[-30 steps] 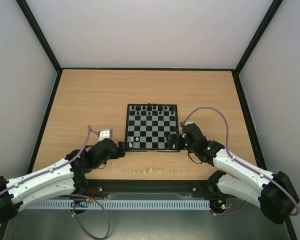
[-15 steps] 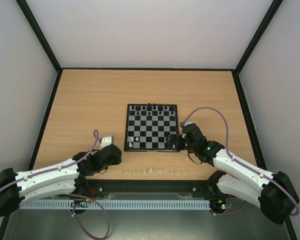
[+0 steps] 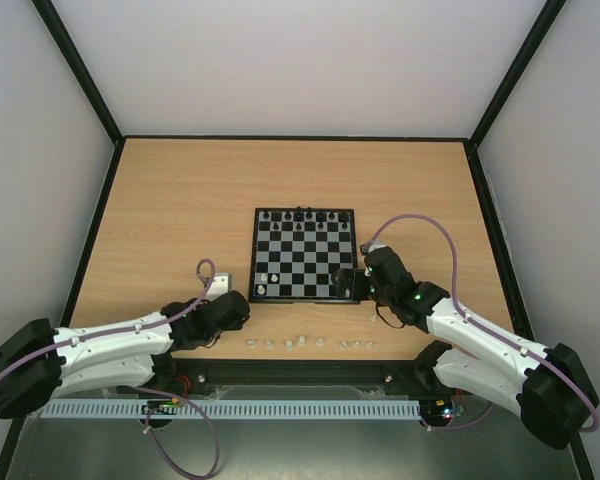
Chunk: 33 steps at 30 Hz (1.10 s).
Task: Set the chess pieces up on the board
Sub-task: Pick up the chess piece at the center of the board.
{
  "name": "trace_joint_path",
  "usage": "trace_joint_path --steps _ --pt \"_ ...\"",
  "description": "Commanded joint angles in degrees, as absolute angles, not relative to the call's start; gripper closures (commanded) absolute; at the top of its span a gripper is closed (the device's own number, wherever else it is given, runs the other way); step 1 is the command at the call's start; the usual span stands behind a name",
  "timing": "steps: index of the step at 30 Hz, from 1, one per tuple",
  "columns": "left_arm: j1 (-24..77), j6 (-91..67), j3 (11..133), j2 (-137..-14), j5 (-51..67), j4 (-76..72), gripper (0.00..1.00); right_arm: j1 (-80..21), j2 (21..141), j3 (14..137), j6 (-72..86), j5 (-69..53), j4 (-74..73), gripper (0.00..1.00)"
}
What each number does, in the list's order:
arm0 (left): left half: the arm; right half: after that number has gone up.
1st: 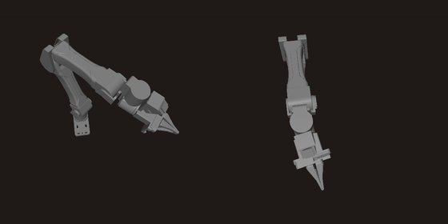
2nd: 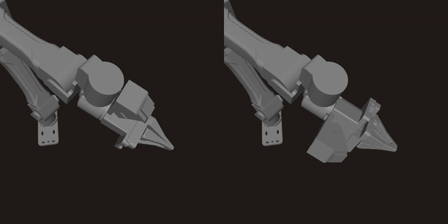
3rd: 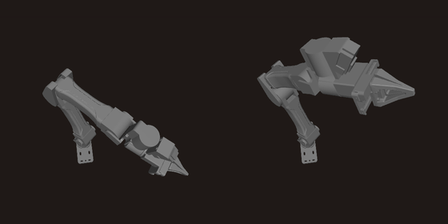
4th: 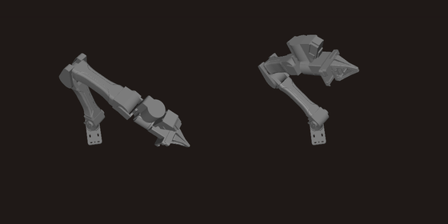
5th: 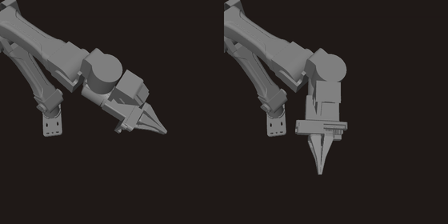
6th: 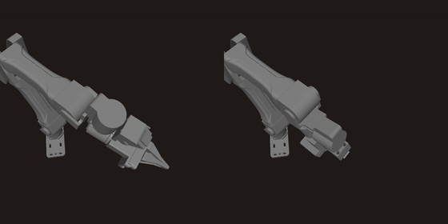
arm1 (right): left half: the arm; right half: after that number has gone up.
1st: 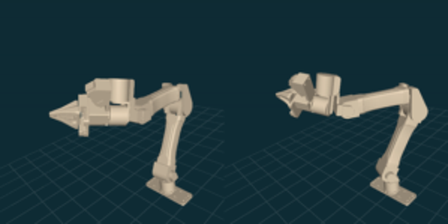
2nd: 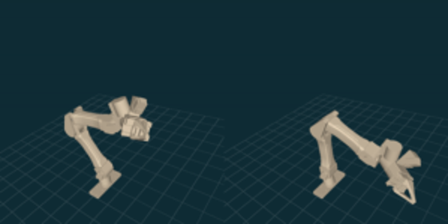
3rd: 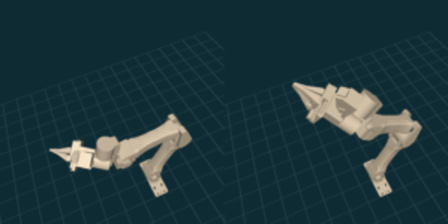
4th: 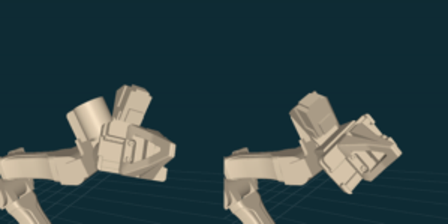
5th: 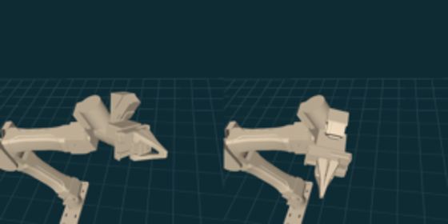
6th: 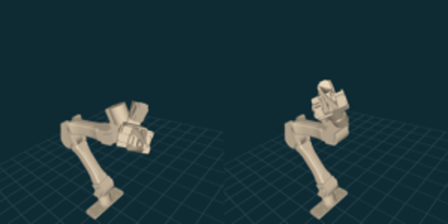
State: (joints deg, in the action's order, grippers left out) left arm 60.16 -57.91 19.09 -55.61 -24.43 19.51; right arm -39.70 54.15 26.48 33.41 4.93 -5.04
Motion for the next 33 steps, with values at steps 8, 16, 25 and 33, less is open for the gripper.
trace_joint_path --steps 8,16,25,33 --pt "61.32 -56.2 20.79 -60.44 -25.83 16.9 0.66 -39.55 53.09 25.66 32.78 4.56 -5.47 0.01" --pt "61.76 -55.57 21.54 -61.83 -25.89 16.85 0.75 -39.54 53.09 25.68 32.78 4.48 -5.46 0.01" --pt "61.9 -55.3 21.98 -64.3 -26.13 16.17 0.83 -39.5 52.93 25.59 32.76 4.53 -5.44 0.01" --pt "62.24 -54.34 23.62 -66.96 -26.62 15.76 0.91 -39.53 53.26 25.63 32.78 4.44 -5.3 0.01"
